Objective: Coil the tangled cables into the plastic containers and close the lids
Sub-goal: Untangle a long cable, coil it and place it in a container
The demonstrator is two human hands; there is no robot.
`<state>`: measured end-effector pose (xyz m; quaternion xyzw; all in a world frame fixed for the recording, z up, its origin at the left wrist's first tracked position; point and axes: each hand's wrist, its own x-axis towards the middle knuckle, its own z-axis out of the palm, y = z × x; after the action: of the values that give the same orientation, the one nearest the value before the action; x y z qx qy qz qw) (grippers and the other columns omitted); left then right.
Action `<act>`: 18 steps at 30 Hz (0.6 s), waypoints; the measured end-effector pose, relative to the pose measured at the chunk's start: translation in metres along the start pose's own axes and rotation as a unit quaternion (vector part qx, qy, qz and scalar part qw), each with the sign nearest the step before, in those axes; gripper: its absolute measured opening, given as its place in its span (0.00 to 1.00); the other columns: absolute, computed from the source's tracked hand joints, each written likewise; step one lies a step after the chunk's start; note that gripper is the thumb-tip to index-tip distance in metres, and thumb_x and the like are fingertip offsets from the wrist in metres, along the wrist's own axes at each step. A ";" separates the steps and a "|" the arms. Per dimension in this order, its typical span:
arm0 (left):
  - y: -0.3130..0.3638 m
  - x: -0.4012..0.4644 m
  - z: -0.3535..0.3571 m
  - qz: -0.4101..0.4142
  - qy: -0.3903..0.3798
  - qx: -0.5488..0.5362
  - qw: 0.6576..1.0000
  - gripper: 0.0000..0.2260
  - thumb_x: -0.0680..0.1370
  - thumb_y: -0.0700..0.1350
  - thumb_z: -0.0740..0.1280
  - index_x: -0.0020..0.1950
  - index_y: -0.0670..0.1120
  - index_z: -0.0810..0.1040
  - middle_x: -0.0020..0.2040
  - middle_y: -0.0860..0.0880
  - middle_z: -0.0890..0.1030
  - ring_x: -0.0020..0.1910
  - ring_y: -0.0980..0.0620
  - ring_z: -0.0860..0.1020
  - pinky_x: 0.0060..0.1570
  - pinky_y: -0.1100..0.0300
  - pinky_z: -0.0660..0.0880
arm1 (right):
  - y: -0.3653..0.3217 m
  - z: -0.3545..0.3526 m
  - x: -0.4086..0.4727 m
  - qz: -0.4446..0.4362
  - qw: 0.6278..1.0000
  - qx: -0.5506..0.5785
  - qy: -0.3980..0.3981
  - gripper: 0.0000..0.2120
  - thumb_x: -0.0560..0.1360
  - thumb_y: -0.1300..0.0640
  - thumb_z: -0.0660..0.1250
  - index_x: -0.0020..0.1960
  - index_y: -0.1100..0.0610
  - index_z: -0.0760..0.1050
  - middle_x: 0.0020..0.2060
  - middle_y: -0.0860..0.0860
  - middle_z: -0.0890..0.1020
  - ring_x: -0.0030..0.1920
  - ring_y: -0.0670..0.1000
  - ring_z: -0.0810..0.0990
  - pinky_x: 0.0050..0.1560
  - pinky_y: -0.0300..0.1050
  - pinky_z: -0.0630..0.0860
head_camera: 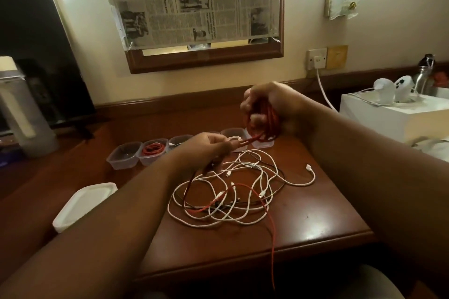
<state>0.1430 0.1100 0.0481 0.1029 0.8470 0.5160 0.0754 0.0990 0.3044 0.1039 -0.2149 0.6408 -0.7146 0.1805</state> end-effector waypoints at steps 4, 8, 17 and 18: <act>0.006 0.005 -0.019 0.008 0.057 0.018 0.998 0.06 0.78 0.45 0.69 0.53 0.46 0.78 0.37 0.49 0.77 0.30 0.55 0.71 0.31 0.60 0.69 | 0.004 0.013 0.001 -0.008 0.906 -0.421 0.039 0.06 0.78 0.59 0.66 0.42 0.55 0.75 0.36 0.50 0.76 0.30 0.44 0.74 0.30 0.36 0.69; 0.016 0.013 -0.013 -0.008 0.123 -0.084 0.989 0.08 0.80 0.39 0.65 0.57 0.47 0.79 0.41 0.46 0.81 0.29 0.57 0.74 0.27 0.64 0.69 | 0.020 0.022 0.009 -0.015 0.858 -0.513 0.006 0.14 0.73 0.49 0.74 0.53 0.52 0.74 0.44 0.48 0.78 0.42 0.45 0.75 0.36 0.38 0.69; 0.007 0.015 -0.004 0.055 0.160 -0.048 0.984 0.09 0.79 0.41 0.68 0.57 0.51 0.78 0.49 0.44 0.83 0.37 0.54 0.79 0.30 0.63 0.73 | 0.043 0.008 0.030 -0.001 0.890 -0.432 0.148 0.10 0.79 0.53 0.64 0.41 0.53 0.76 0.36 0.51 0.78 0.35 0.49 0.75 0.34 0.42 0.71; 0.004 0.015 -0.005 0.047 0.159 -0.035 0.985 0.06 0.80 0.43 0.68 0.55 0.50 0.78 0.46 0.46 0.83 0.33 0.55 0.77 0.30 0.64 0.72 | 0.041 0.004 0.030 0.006 0.914 -0.363 0.180 0.10 0.79 0.53 0.64 0.41 0.54 0.76 0.37 0.52 0.78 0.36 0.50 0.76 0.35 0.44 0.73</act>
<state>0.1282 0.1114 0.0537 0.0567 0.8236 0.5583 -0.0816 0.0751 0.2804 0.0661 -0.1294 0.8790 -0.4582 -0.0241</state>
